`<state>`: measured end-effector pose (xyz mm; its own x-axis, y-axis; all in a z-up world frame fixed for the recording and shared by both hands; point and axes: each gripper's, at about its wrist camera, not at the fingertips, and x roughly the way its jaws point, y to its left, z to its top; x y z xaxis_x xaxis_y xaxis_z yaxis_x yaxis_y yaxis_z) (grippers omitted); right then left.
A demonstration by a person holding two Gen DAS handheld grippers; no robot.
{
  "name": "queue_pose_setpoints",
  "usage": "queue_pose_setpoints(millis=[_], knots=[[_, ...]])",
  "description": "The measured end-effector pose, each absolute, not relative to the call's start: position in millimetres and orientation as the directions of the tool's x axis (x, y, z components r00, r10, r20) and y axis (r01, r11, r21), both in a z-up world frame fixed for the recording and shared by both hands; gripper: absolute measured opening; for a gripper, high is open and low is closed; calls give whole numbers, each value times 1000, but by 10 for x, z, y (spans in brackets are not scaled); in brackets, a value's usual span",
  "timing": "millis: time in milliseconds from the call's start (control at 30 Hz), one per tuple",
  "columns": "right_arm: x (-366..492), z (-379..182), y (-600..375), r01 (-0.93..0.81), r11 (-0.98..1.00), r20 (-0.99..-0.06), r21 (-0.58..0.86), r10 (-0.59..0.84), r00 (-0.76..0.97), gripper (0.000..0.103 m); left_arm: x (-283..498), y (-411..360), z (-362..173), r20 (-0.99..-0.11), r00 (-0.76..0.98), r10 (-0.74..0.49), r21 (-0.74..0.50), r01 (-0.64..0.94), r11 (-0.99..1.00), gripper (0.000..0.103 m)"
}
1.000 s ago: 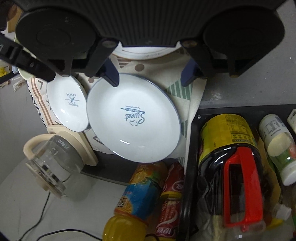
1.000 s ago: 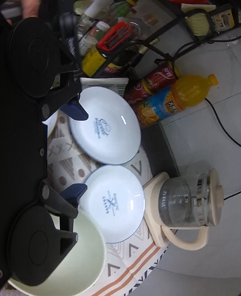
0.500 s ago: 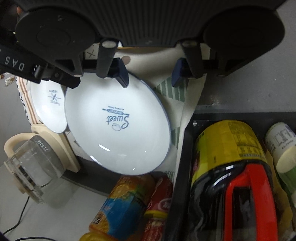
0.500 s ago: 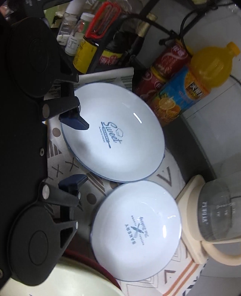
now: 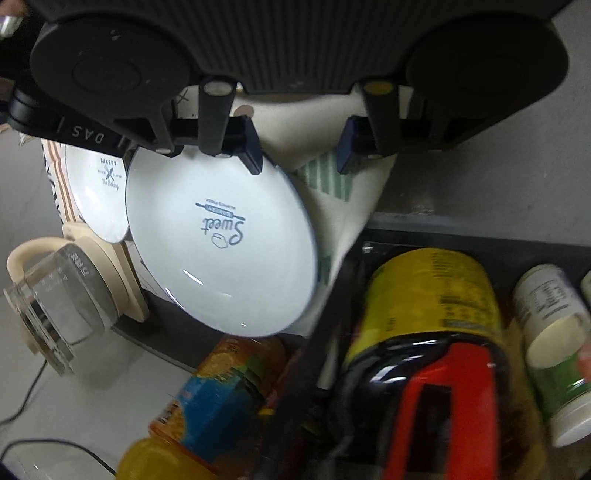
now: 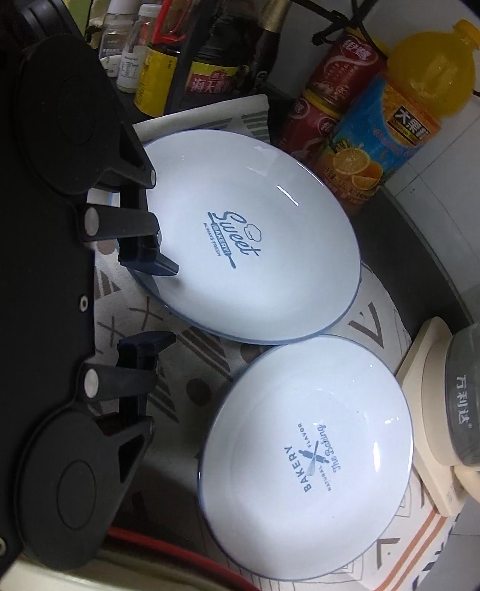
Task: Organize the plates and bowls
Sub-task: 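Close both tools on the rim of the white 'Sweet' plate, then lift the 'Sweet' plate with both tools and lower it onto the flower plate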
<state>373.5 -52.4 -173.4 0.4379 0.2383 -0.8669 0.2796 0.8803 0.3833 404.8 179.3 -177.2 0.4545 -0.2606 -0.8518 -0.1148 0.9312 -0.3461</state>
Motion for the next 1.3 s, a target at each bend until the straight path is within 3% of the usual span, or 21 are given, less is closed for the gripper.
queue_pose_setpoints(millis=[200,300,633,967,1033,1133,1300], knots=[[3722,-1817,-537,287,862,-848,417,256,464,26,4053,1847,-1778,-850,455,-267,-362,-136,922,43],[3739,-1818,-509,279,862,-842,423,261,473,17,4037,1870,-1744,-847,460,-265,-367,-147,918,43],[3702,-1803,-626,317,825,-827,467,282,487,13,4071,1876,-1762,-829,483,-282,-398,-156,904,43],[3629,-1708,-613,286,860,-844,422,258,471,13,4152,1802,-1989,-845,457,-278,-409,-217,887,41],[3636,-1685,-597,270,872,-846,409,251,470,13,4167,1803,-2011,-835,463,-297,-428,-209,879,35],[3641,-1664,-576,250,885,-849,392,243,470,13,4204,1838,-2068,-824,461,-330,-469,-227,853,13],[3597,-1580,-506,208,910,-840,360,219,497,14,4188,1812,-1991,-811,484,-328,-470,-205,859,10]])
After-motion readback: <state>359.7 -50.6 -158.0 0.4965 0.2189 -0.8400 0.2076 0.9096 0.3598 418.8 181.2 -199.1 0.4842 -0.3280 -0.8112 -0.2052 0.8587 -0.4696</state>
